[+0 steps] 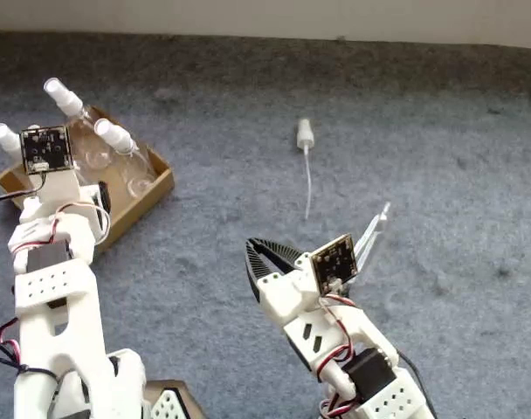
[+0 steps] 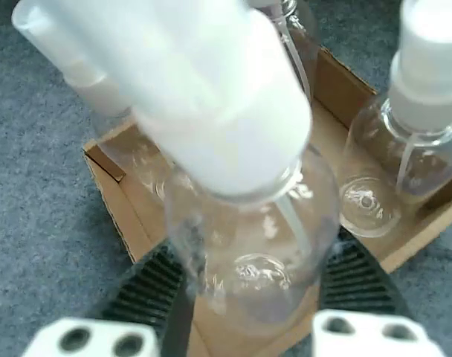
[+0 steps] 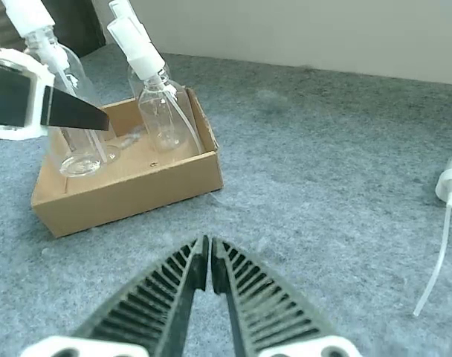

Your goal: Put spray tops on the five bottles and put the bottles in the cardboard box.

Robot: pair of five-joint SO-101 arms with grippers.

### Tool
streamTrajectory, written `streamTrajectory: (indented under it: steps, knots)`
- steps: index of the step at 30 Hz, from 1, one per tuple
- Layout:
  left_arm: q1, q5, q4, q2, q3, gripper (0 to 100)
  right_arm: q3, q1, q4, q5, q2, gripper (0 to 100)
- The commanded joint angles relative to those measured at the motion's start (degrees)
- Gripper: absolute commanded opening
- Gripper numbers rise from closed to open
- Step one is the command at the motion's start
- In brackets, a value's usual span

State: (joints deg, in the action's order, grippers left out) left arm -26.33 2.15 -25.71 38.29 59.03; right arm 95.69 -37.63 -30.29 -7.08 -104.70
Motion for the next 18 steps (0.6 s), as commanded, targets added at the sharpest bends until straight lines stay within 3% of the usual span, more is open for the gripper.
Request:
streamTrajectory:
  steps: [1, 12, 18]
  knots:
    - [-0.5, -4.9, 4.1, -1.2, -0.4, 7, 6.3, -0.6, -0.1, -0.1, -0.6, 0.5]
    - [-0.5, -6.9, 6.7, -4.6, 0.0, 7, 6.3, -0.6, -0.1, -0.1, -0.6, 0.5]
    - [-0.2, -6.7, 25.4, -5.8, 9.3, 7, 6.3, -0.6, -0.2, -0.1, -0.6, 0.5]
